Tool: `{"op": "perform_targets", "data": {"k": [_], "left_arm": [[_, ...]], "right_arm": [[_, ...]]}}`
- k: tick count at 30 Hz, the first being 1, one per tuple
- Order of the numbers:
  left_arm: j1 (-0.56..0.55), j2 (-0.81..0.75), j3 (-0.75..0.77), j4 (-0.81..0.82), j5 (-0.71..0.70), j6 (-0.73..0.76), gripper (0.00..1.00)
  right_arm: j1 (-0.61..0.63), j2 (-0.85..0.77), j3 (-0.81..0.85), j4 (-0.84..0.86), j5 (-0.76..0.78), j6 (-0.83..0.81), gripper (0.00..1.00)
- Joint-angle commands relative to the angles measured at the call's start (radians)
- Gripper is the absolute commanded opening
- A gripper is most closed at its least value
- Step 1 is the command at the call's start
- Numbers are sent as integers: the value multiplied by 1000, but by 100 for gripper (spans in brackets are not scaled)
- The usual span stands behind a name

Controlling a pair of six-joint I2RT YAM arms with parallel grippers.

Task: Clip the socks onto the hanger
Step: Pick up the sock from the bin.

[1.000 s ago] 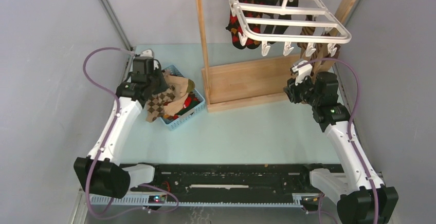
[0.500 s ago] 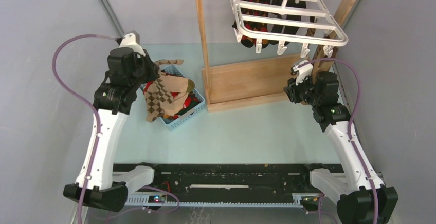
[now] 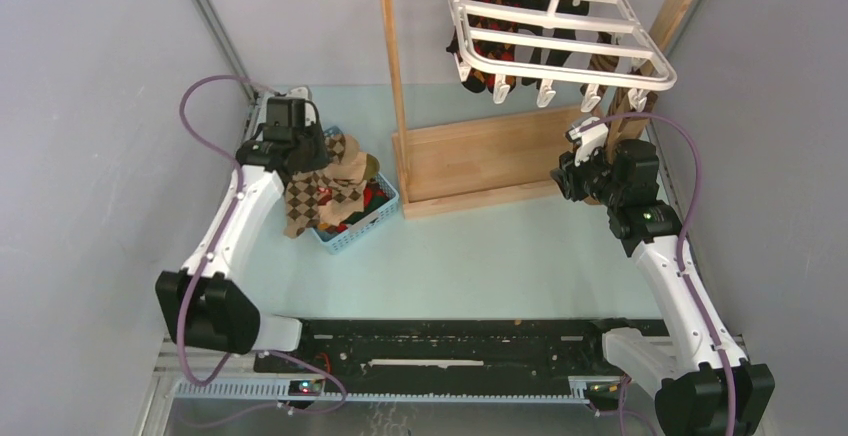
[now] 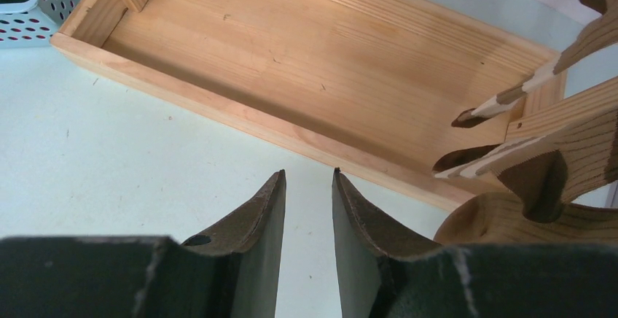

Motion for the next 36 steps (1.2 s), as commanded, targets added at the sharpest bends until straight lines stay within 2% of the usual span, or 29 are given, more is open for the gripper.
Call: {"op": "perform_targets", "data": {"k": [1, 7, 10, 14, 17, 21, 23, 26, 29, 33, 35, 36], "left_arm": [[21, 70, 31, 125, -80, 20, 1], [45, 218, 141, 208, -109, -17, 1], [54, 245, 172, 228, -160, -54, 2], [63, 242, 170, 245, -257, -106, 14], [69, 243, 166, 225, -244, -109, 28], [70, 176, 125, 205, -216, -87, 60], [71, 108, 94, 214, -190, -44, 67], [71, -17, 31, 239, -61, 75, 70], [70, -141, -75, 251, 229, 256, 70], [69, -213, -230, 159, 558, 469, 70], [63, -245, -294, 109, 642, 623, 70], [52, -262, -321, 86, 635, 700, 70]], "right_arm": [[7, -17, 37, 3, -8, 9, 38], [19, -14, 38, -4, -3, 2, 37], [22, -13, 38, -6, -4, 1, 37], [22, -11, 38, -6, -4, 0, 37], [22, -7, 38, -4, -5, 2, 37], [21, -10, 38, -6, -5, 0, 37], [20, -11, 38, -9, -7, 1, 37], [20, -8, 38, -13, -12, 3, 37], [17, -4, 38, -11, -17, 6, 37], [14, 1, 38, -2, -31, 6, 38], [14, 4, 38, 3, -34, 7, 38], [14, 6, 38, 5, -35, 7, 38]]}}
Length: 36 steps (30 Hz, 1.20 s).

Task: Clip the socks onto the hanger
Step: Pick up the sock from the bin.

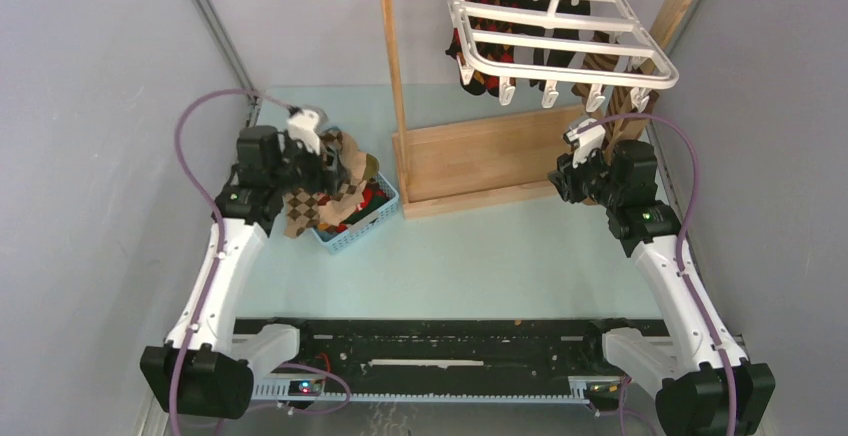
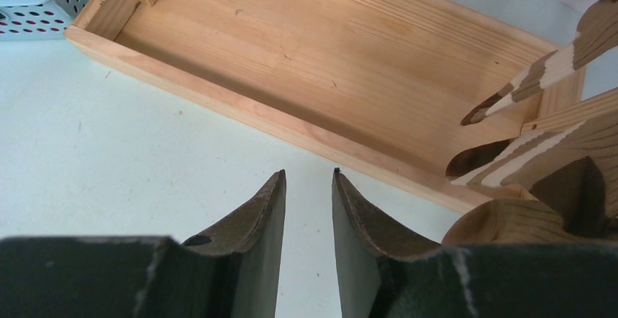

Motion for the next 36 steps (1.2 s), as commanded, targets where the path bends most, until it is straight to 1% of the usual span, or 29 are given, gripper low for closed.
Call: {"op": "perform_targets", "data": {"k": [1, 2, 4, 8, 11, 17, 20, 23, 27, 31, 33, 36], "left_arm": [[-31, -28, -151, -143, 234, 431, 71], [-53, -39, -172, -156, 170, 495, 72], [-98, -38, -193, -167, 54, 576, 73], [-174, 22, -205, -131, -133, 644, 73], [-205, 59, -225, -56, -212, 676, 73], [-209, 123, -229, 40, -260, 686, 71], [-209, 151, -227, 69, -279, 683, 68], [-209, 171, -223, 79, -267, 680, 67], [-209, 186, -229, 75, -226, 676, 68], [-209, 202, -244, 78, -239, 680, 68], [-209, 209, -247, 89, -259, 680, 66], [-209, 222, -232, 85, -285, 675, 54]], "right_arm": [[1, 10, 38, 22, -22, 8, 38], [2, 12, 38, 23, -23, 10, 38], [3, 18, 38, 25, -26, 13, 38], [9, 22, 38, 30, -28, 15, 38], [11, 20, 38, 31, -27, 14, 38], [13, 13, 38, 28, -24, 14, 38], [11, 11, 38, 28, -23, 14, 38], [10, 9, 38, 25, -23, 16, 38], [8, 8, 38, 23, -24, 17, 38], [8, 9, 38, 26, -27, 18, 38], [8, 8, 38, 27, -27, 19, 38], [8, 7, 38, 25, -29, 19, 38]]}}
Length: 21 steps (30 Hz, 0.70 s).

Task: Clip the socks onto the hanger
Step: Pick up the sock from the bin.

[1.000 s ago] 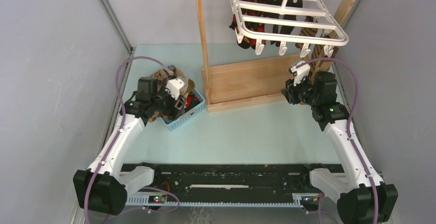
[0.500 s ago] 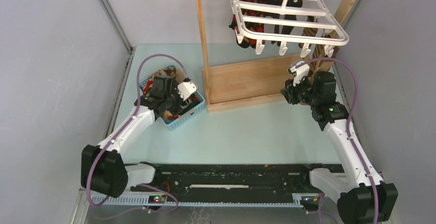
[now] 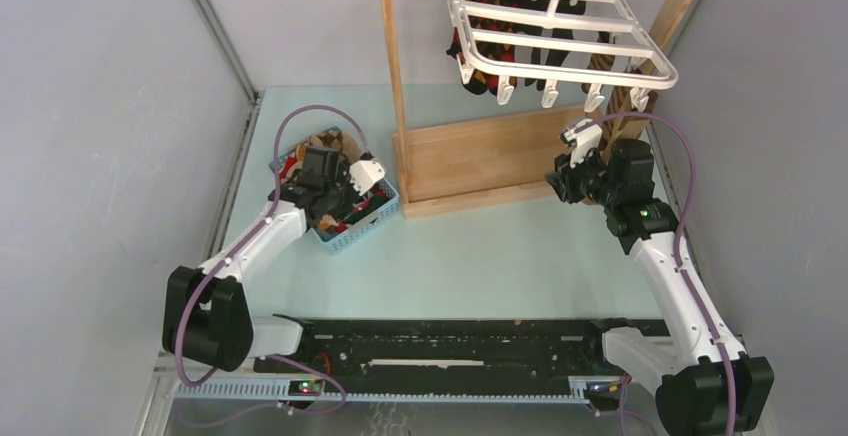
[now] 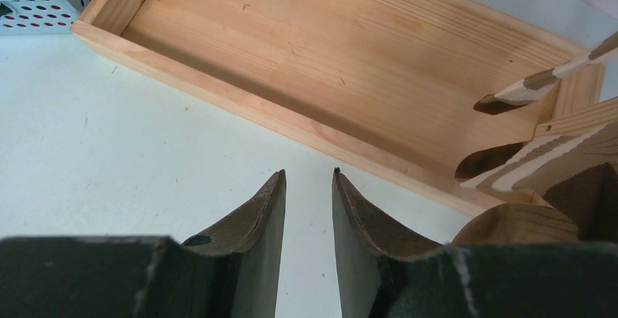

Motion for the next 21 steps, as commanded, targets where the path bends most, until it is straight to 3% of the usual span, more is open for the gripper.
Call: {"op": "perform_targets", "data": {"k": [1, 3, 5, 13, 17, 21], "left_arm": [[-4, 13, -6, 26, -27, 11, 48], [-4, 7, 16, 8, -29, 7, 30], [-4, -14, 39, -19, -27, 1, 22], [-4, -118, 98, -184, -3, 11, 19], [-4, -172, 133, -250, 3, -10, 13], [-5, -223, 221, -343, 88, -65, 12]], "right_arm": [[2, -17, 38, 23, -10, 18, 38], [2, -24, 38, 19, -10, 16, 38], [0, -35, 38, 14, -15, 11, 38], [-13, -73, 37, -13, -110, -26, 39], [-18, -91, 38, -21, -180, -53, 41], [-24, -101, 38, -28, -236, -74, 45]]}}
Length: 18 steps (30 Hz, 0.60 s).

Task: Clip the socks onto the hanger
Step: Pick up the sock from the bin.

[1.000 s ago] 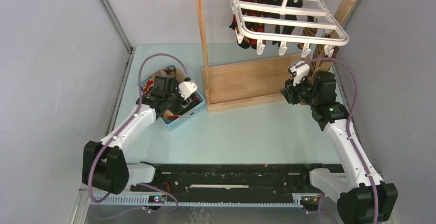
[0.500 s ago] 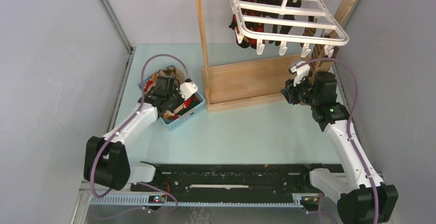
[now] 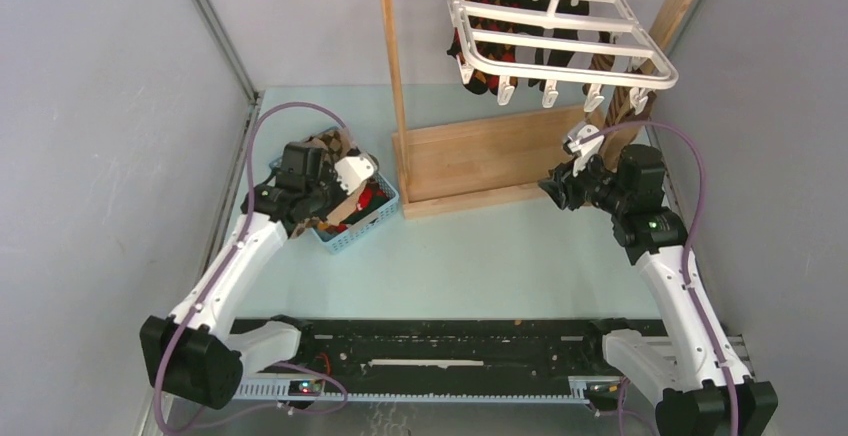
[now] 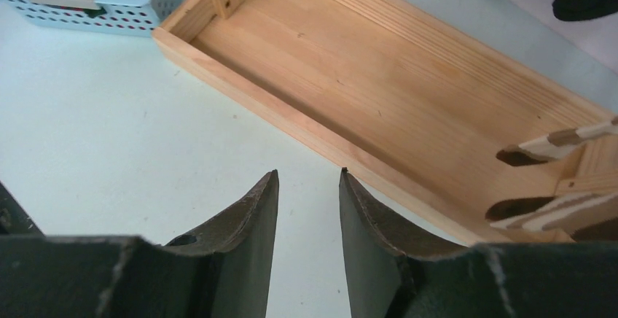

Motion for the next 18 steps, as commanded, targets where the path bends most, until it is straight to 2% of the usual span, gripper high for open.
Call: {"op": "perform_targets", "data": {"k": [1, 9, 15, 18], "left_arm": [[-10, -75, 159, -118, 119, -75, 12], [-165, -93, 392, -203, 348, -248, 10], [-315, -23, 491, -173, 495, -364, 10], [-361, 36, 535, -157, 544, -386, 10]], "right_arm": [[-12, -19, 38, 1, -83, -24, 45], [-65, 27, 69, 40, -69, 65, 43], [-91, -10, 54, 60, -212, 1, 46], [-144, -12, 49, 76, -321, -21, 49]]}}
